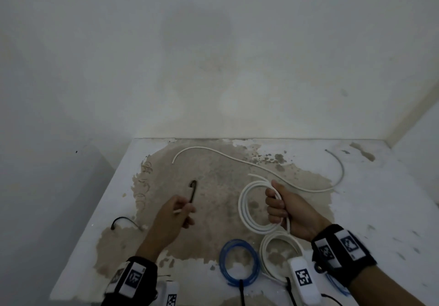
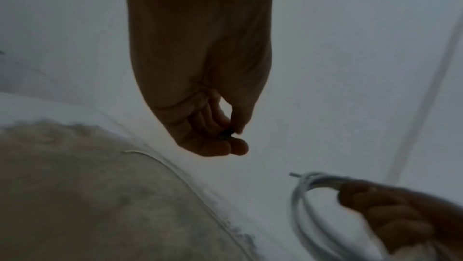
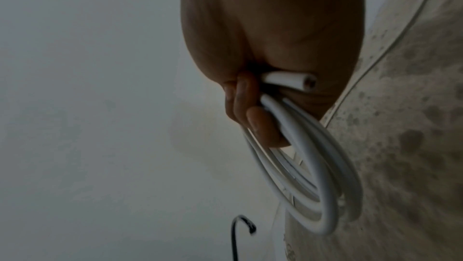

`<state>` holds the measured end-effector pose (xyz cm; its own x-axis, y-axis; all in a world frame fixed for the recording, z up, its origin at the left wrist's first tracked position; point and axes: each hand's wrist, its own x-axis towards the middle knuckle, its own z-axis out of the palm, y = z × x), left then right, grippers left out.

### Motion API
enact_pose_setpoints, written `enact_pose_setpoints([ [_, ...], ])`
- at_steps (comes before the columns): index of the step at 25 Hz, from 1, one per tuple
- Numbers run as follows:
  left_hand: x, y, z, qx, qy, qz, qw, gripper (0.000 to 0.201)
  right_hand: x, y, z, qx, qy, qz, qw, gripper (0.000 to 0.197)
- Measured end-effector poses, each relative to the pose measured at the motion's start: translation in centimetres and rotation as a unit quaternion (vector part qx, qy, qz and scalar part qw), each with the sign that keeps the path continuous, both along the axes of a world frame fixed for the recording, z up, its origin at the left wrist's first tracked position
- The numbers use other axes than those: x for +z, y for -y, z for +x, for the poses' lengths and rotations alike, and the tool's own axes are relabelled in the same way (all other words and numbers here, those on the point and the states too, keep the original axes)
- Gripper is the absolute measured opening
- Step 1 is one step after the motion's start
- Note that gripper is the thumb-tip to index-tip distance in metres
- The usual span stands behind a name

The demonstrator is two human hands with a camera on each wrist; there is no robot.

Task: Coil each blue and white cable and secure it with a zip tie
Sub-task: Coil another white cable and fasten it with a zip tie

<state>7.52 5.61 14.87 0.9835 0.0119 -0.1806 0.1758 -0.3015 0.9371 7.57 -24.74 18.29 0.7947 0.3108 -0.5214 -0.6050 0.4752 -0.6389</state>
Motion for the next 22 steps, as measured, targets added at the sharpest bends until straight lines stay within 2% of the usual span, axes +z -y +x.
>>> enact_pose_setpoints([
  [3,2.7,4.7,0.3,-0.122,0.005,-0.009,0.992,0.013,0.8,0.6,0.2,-0.017,0.030,-0.057,0.998,0.044],
  [5,3.6,7.0,0.3,-0.164,0.020,0.046,0.985,0.026,1.4,1.4,0.1,-0.027,0.045,-0.082,0.995,0.045],
  [7,4.1,8.6,0.3,-0.180,0.038,0.095,0.978,0.038,1.7,2.1,0.0,-0.027,0.056,-0.103,0.993,0.045],
  [10,4.9,10.5,0.4,-0.190,0.085,0.166,0.964,0.030,2.1,2.9,-0.4,-0.007,0.090,-0.141,0.986,0.044],
  [13,5.6,11.7,0.7,-0.214,0.093,0.228,0.945,0.026,2.7,3.0,-0.9,0.018,0.169,-0.220,0.961,0.043],
  [15,5.8,12.3,1.1,-0.249,0.055,0.270,0.929,0.028,3.2,2.8,-1.2,0.021,0.230,-0.266,0.936,0.041],
  [17,6.2,12.9,1.5,-0.255,0.006,0.269,0.929,0.030,3.3,2.4,-1.3,0.024,0.296,-0.323,0.899,0.042],
  [21,7.7,13.3,2.1,-0.171,-0.084,0.115,0.975,0.031,2.7,2.2,-2.0,0.031,0.398,-0.494,0.773,0.040],
  [22,7.9,13.4,2.2,-0.156,-0.103,0.080,0.979,0.032,2.6,2.2,-2.2,0.020,0.407,-0.518,0.752,0.040],
])
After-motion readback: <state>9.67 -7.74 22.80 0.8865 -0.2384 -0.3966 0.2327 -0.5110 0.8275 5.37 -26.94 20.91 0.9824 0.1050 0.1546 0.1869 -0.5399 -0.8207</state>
